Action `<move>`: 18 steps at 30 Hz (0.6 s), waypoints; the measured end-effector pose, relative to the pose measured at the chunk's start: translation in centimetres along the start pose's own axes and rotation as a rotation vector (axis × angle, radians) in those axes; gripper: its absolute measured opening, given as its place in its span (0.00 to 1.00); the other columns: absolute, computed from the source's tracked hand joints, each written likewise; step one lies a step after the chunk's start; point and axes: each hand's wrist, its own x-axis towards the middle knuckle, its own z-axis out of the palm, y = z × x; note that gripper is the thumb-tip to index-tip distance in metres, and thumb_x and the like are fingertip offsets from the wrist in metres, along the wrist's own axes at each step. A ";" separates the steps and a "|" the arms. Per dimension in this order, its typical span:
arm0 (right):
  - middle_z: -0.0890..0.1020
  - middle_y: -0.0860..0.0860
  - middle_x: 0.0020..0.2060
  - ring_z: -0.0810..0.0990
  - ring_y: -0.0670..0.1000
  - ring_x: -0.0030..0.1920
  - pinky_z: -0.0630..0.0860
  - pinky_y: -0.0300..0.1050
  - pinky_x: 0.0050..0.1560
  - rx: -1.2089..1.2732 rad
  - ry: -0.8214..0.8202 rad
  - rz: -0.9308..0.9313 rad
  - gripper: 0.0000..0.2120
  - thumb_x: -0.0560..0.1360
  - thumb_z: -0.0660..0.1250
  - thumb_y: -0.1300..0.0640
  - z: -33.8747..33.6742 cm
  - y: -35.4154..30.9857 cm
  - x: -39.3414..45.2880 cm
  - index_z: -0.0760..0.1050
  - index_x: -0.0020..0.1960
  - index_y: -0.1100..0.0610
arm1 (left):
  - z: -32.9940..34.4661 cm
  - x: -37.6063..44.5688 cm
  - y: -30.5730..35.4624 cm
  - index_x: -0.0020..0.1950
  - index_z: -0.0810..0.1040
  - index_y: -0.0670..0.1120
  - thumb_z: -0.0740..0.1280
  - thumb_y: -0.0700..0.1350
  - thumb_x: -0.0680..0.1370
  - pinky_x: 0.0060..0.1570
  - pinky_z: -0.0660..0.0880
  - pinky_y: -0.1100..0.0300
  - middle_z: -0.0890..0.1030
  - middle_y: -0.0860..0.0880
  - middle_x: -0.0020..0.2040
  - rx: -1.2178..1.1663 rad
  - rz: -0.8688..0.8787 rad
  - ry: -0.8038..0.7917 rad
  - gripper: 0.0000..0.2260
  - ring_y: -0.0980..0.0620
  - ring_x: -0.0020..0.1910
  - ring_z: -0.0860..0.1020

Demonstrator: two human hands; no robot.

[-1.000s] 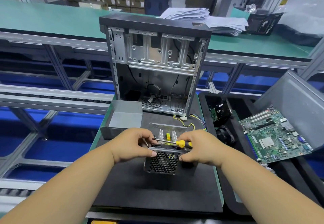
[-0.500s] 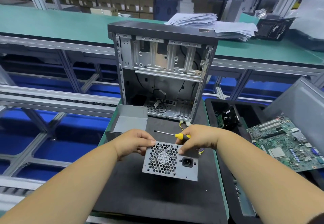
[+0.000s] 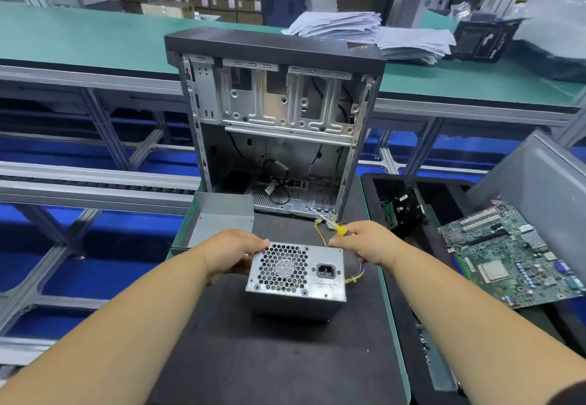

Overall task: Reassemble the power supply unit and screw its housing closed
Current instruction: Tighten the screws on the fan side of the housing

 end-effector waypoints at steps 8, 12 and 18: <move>0.81 0.52 0.31 0.72 0.52 0.31 0.69 0.44 0.35 0.114 0.246 0.152 0.09 0.72 0.70 0.57 -0.3 5.9 0.7 0.78 0.34 0.59 | 0.9 1.0 0.4 0.53 0.82 0.42 0.63 0.48 0.82 0.36 0.77 0.63 0.86 0.48 0.42 0.039 -0.098 0.084 0.12 0.54 0.36 0.82; 0.84 0.53 0.34 0.75 0.52 0.33 0.71 0.45 0.37 0.105 0.258 0.169 0.08 0.71 0.69 0.55 0.3 7.7 1.8 0.81 0.37 0.60 | 1.4 1.3 0.3 0.56 0.81 0.39 0.63 0.47 0.81 0.47 0.78 0.55 0.85 0.43 0.50 0.003 -0.122 0.163 0.13 0.45 0.46 0.83; 0.78 0.51 0.32 0.74 0.54 0.37 0.68 0.45 0.36 -0.056 0.254 0.132 0.08 0.74 0.66 0.56 0.9 8.7 3.9 0.76 0.36 0.55 | 2.3 1.0 0.5 0.57 0.81 0.39 0.64 0.47 0.80 0.63 0.74 0.48 0.84 0.40 0.54 -0.015 -0.191 0.251 0.14 0.38 0.58 0.80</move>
